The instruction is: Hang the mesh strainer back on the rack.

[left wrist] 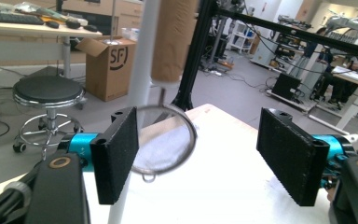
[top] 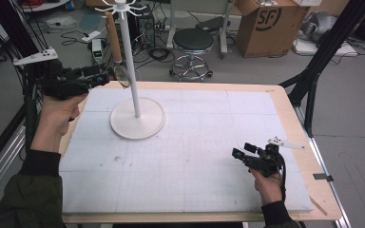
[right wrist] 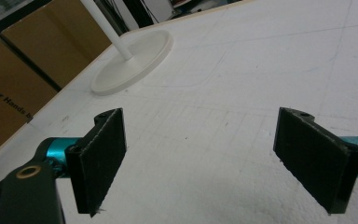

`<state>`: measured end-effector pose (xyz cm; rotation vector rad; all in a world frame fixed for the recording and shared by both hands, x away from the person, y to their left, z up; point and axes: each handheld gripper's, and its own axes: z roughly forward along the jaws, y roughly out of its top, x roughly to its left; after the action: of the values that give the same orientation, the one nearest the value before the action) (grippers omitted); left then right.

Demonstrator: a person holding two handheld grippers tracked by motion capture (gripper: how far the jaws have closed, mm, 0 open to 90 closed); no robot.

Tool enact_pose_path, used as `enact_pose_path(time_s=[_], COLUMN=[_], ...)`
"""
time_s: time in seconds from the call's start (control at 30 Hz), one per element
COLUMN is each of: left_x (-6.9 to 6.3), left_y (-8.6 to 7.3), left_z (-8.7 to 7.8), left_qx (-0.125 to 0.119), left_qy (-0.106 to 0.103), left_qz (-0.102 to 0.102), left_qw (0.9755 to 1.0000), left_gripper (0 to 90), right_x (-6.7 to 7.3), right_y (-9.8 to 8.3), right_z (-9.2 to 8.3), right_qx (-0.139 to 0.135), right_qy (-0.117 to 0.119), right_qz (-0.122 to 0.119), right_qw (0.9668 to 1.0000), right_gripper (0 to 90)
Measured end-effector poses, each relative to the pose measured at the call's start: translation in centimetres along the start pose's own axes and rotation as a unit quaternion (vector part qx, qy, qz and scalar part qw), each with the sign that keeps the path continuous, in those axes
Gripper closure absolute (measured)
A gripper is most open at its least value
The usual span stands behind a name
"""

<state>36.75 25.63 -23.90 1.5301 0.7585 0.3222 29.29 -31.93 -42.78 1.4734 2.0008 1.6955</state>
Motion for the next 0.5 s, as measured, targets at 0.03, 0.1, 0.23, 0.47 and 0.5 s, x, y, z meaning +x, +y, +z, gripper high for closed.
enact_pose_path(time_s=[0.03, 0.1, 0.23, 0.47, 0.5], left_x=[-0.1, -0.1, -0.1, -0.3, -0.4], left_y=[-0.2, -0.8, -2.1, -4.5, -4.8], left_z=[-0.1, -0.3, -0.4, -0.3, -0.3], left_qx=[-0.001, -0.003, 0.002, 0.010, 0.011], left_qy=[0.001, -0.006, -0.004, 0.007, 0.009], left_qz=[0.002, -0.003, -0.008, -0.013, -0.014], left_qw=[1.0000, 1.0000, 1.0000, 0.9998, 0.9998], left_gripper=[28.7, 28.3, 28.3, 27.9, 27.8], right_x=[0.1, 0.2, 0.4, 0.7, 0.7], right_y=[0.0, 0.0, 0.1, 0.2, 0.2], right_z=[0.0, 0.1, 0.3, 0.6, 0.6], right_qx=[0.000, -0.001, 0.000, 0.002, 0.002], right_qy=[0.001, 0.002, 0.006, 0.010, 0.010], right_qz=[-0.001, -0.005, -0.008, -0.010, -0.011], right_qw=[1.0000, 1.0000, 1.0000, 0.9999, 0.9999], right_gripper=[16.1, 16.1, 16.1, 16.1, 16.1])
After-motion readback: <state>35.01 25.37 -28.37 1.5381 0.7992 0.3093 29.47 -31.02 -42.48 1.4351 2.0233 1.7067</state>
